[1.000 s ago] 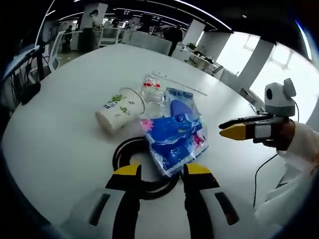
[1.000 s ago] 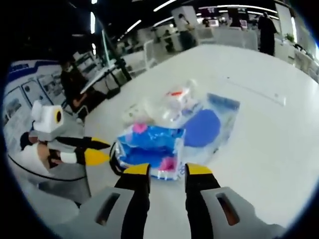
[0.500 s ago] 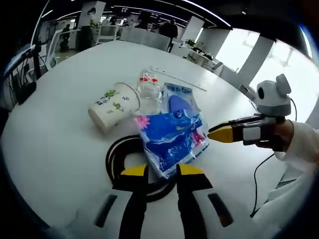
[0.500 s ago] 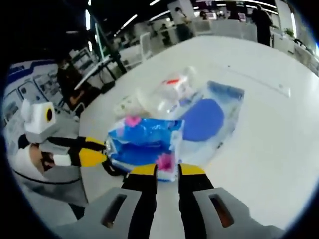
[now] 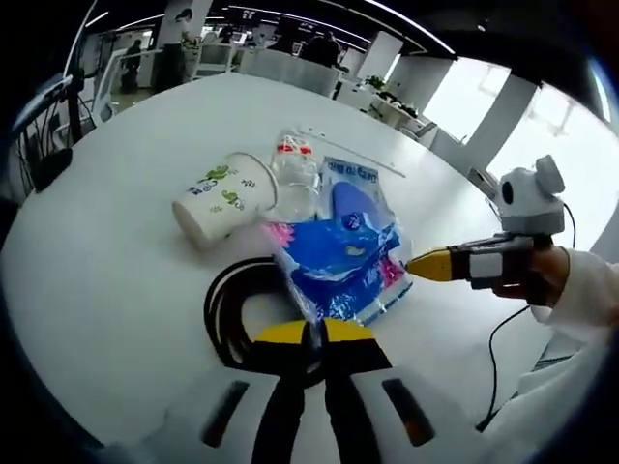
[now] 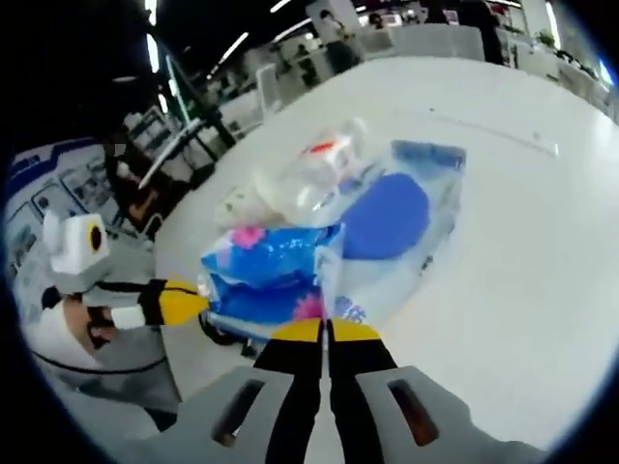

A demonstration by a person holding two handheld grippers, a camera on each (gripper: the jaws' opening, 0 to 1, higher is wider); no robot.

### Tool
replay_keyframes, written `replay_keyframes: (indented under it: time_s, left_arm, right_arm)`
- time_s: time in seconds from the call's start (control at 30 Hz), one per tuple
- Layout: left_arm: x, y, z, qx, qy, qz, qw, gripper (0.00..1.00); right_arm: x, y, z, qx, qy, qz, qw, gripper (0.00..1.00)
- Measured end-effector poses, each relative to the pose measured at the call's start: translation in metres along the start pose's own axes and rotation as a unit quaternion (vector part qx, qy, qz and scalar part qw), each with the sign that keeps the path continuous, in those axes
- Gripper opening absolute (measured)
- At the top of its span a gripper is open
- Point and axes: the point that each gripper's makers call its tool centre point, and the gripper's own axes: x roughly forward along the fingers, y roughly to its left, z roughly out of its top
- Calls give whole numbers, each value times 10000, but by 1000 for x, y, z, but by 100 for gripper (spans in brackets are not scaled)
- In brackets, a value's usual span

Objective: Arrange the tabletop items into an orderly group along one side of the table until the central work area is clear of visible clutter.

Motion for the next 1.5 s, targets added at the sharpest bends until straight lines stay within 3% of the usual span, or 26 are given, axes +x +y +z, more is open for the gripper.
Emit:
replay_keyframes:
  time_s: [0.2, 0.4, 0.57, 0.77, 0.93, 1.0, 1.17, 1.33, 1.5]
  left_arm:
    - [-5, -6, 6, -4, -76, -55, 10000, 0]
    - [-9, -21, 15, 276, -162, -214, 9993, 0]
    - [-12, -37, 22, 508, -209, -346, 9979, 0]
    - [-16, -64, 33, 766, -307, -683, 9942, 0]
    - [-14, -83, 39, 982, -298, -838, 9912, 0]
    - [-12, -90, 42, 1039, -276, -896, 9902, 0]
    - [-7, -113, 51, 1150, -261, -1190, 9859, 0]
    - [5, -140, 46, 1457, -5, -1490, 9780, 0]
    - [16, -160, 45, 1825, 177, -1705, 9682, 1]
  right_arm:
    - [-13, 1, -1, 384, -177, 51, 9991, 0]
    - [-32, -3, -3, 889, -431, 89, 9951, 0]
    - [-51, -5, -2, 1054, -558, 143, 9928, 0]
    - [-83, -14, 9, 1526, -1097, 186, 9820, 0]
    - [-103, -18, 12, 1551, -1271, 164, 9796, 0]
    - [-111, -22, 13, 1715, -1403, 162, 9750, 0]
    - [-134, -36, 6, 1713, -1536, -85, 9731, 0]
    - [-156, -48, 0, 1502, -1672, -481, 9732, 0]
    - [-175, -61, 0, 1600, -1890, -721, 9662, 0]
